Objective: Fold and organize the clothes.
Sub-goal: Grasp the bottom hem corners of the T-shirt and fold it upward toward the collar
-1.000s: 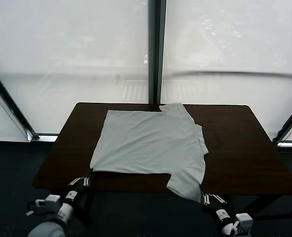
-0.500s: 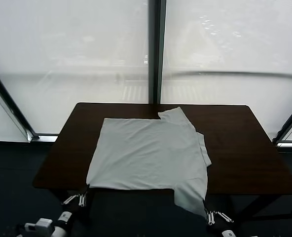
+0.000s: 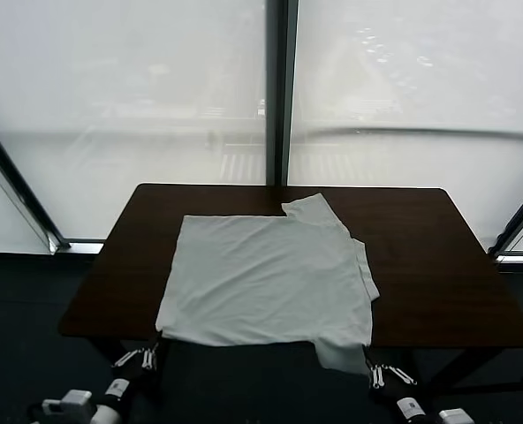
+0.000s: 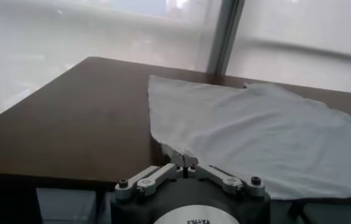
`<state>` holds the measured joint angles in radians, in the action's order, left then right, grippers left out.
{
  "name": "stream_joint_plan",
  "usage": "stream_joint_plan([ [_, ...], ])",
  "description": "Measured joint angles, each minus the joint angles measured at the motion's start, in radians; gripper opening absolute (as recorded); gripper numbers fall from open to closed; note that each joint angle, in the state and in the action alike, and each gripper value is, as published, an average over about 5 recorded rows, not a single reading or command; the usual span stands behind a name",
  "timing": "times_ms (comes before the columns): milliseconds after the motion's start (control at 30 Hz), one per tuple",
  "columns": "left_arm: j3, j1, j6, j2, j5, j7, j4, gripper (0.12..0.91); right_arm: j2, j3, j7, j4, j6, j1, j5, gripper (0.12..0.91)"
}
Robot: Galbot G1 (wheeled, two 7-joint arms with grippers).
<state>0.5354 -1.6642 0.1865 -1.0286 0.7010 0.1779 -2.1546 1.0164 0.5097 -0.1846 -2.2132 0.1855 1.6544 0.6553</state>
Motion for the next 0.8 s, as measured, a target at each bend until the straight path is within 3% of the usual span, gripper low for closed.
stream_joint_plan([
  [467,-0.099,0.277,0.003,0.058,0.040,0.001,0.150,0.149,-0.038,-0.106,-0.005,0.243,-0.001,-0.366,0.039,0.139],
  [800,-0.138,0.357,-0.002,0.063,0.035,-0.002,0.241,0.149,0.000,-0.228,-0.001,0.444,-0.009,-0.559,0.014,0.139],
])
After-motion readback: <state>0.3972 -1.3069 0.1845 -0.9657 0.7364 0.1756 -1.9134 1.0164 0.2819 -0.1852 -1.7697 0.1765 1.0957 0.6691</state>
